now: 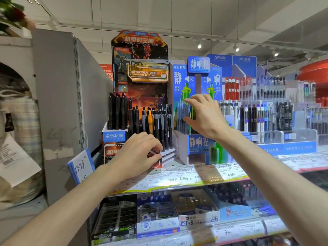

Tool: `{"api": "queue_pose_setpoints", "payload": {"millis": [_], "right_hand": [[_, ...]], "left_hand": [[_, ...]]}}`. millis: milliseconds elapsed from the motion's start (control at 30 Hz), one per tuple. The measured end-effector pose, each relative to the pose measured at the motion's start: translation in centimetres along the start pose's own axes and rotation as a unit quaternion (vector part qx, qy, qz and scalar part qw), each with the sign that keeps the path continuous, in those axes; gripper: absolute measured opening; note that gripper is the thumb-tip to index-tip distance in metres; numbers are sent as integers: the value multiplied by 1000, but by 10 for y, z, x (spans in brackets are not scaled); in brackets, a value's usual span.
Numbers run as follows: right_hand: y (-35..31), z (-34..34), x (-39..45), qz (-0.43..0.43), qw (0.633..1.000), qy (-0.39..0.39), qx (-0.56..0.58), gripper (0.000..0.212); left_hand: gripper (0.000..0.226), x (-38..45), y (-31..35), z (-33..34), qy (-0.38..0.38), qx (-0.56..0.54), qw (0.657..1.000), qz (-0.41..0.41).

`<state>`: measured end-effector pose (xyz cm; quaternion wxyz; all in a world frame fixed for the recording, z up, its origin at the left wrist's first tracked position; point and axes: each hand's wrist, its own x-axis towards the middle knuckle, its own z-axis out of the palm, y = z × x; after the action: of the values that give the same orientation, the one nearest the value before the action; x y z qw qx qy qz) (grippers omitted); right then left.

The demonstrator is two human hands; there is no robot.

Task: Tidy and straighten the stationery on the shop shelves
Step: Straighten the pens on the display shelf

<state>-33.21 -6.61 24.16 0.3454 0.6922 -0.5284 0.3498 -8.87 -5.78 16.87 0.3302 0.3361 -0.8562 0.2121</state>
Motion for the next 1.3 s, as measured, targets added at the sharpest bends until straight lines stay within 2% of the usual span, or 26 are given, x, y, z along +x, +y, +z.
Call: {"api": "queue_pose_setpoints", "payload": {"millis": [367,667,867,1100,1300], "right_hand": [[-1,-8,6,-48,998,-23,-18,58],[5,-7,-1,-103,984,-11,-146,57],[6,-6,-5,-112,980,1,-164,59],[0,-1,-17,-86,990,21,-111,60],[-21,-10,-51,-49,994,93,24,46]], "left_hand": [[18,-1,1,2,6,8,1000,0],[16,-2,0,3,5,13,1000,-4],[16,-2,1,2,4,9,1000,-3],[22,-6,3,2,24,3,1000,2],[27,-24,7,0,110,-17,994,0]]}}
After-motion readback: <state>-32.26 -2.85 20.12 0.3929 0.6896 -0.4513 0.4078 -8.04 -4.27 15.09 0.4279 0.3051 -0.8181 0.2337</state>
